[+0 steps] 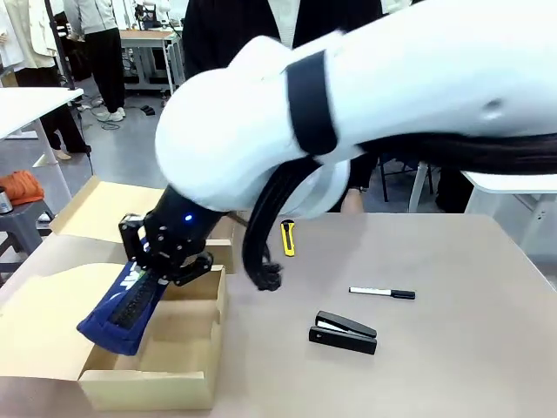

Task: Place items inside the box.
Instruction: Pick up a Pencil pouch or Stapler and place it inside the Mailer Box closest to the robot.

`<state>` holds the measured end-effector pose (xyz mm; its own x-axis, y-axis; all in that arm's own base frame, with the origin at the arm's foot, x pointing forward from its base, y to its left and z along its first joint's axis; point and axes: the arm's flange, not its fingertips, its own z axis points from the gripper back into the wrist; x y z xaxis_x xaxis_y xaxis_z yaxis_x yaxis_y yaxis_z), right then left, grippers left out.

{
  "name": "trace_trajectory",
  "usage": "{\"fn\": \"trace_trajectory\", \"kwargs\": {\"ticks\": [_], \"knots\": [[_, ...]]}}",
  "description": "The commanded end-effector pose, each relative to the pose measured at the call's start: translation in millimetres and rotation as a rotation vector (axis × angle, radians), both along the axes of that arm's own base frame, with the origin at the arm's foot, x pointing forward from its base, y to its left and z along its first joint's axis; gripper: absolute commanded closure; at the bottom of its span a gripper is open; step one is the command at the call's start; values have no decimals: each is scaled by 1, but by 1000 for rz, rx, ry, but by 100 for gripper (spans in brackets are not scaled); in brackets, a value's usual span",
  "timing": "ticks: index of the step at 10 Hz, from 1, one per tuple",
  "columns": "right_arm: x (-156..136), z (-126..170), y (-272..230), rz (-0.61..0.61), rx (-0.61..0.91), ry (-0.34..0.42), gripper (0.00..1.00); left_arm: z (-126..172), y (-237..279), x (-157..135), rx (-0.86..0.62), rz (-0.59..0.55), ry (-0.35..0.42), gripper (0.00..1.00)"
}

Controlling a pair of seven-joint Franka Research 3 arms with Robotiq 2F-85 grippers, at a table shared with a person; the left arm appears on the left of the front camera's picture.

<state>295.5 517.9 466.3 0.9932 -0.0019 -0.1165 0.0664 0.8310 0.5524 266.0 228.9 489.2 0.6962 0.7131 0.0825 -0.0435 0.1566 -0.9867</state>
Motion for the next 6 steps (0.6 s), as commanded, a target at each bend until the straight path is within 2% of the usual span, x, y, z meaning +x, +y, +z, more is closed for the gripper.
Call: {"fn": "trace_trajectory", "kwargs": {"ticks": [1,2,4,6], "knots": [[26,1,46,22,-108,41,93,1,-1,-1,-5,-1,-30,0],[34,-12,54,26,-153,40,93,1,-1,-1,-5,-1,-30,0],[46,-33,62,121,-167,73,93,1,-1,-1,-5,-1,-30,0],[57,-59,69,114,-234,86,93,1,-1,-1,-5,-1,-30,0]]}}
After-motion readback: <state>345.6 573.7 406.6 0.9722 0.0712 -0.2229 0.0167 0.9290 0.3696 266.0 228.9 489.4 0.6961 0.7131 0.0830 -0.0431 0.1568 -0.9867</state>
